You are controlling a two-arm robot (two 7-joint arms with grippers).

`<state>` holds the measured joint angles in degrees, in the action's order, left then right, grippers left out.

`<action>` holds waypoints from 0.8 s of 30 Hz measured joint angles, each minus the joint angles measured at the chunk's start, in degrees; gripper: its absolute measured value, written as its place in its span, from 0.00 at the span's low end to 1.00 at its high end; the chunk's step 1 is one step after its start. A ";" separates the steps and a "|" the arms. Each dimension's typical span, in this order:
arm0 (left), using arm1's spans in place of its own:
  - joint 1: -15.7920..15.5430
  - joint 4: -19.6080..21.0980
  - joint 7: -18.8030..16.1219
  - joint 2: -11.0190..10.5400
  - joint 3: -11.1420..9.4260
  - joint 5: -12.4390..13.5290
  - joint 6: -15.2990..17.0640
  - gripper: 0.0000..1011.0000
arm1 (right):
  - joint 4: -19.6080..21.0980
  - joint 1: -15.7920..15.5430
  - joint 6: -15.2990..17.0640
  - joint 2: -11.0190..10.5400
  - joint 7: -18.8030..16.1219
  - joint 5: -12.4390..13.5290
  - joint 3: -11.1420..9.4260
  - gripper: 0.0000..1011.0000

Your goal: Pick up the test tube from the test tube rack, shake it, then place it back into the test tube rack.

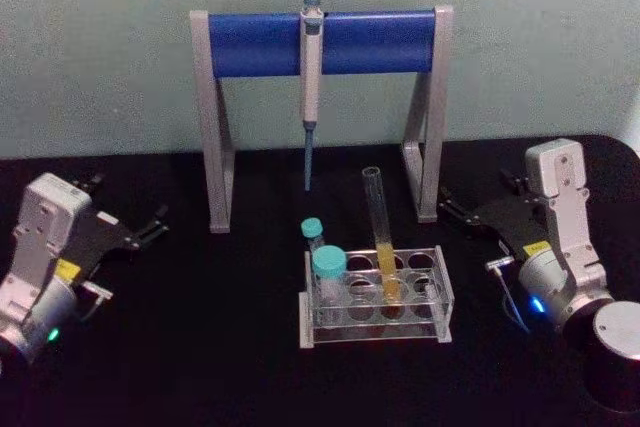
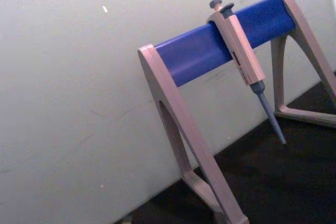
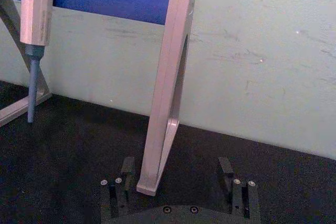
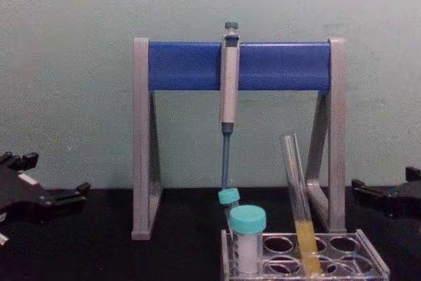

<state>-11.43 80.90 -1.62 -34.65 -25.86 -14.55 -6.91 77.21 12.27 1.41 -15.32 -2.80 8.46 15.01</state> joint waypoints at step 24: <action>0.00 0.00 0.00 0.00 0.00 0.00 0.00 0.99 | 0.00 0.00 0.00 0.00 0.00 0.00 0.00 0.99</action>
<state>-11.44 80.90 -1.62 -34.65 -25.86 -14.55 -6.91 77.20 12.27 1.41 -15.32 -2.80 8.46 15.01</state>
